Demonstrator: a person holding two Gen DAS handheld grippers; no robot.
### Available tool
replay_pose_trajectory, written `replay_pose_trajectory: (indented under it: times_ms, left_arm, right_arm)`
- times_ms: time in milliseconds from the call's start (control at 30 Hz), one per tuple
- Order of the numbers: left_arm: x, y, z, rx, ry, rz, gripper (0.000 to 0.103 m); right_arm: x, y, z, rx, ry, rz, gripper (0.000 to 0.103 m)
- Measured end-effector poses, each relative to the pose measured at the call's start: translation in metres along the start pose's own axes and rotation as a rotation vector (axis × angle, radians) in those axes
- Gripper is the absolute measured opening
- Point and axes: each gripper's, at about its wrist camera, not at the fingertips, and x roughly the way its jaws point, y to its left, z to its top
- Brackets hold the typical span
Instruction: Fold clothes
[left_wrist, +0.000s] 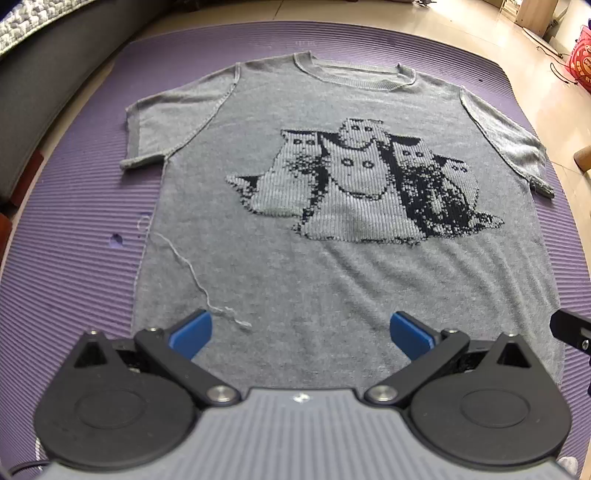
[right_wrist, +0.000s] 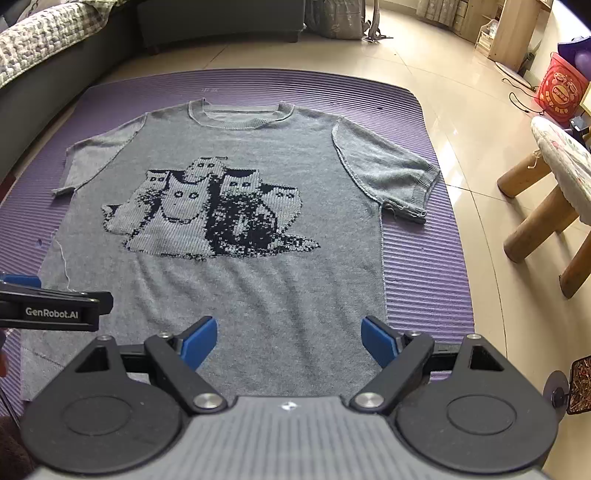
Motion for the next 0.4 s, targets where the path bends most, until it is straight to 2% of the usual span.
replay_pose_trajectory:
  times_ms: [400]
  left_arm:
    - [-0.0006,-0.0013,0.0002,0.011,-0.008,-0.003,0.103]
  right_arm:
    - [0.0034,0.0018,-0.0019,-0.002,0.016,0.010,0.086]
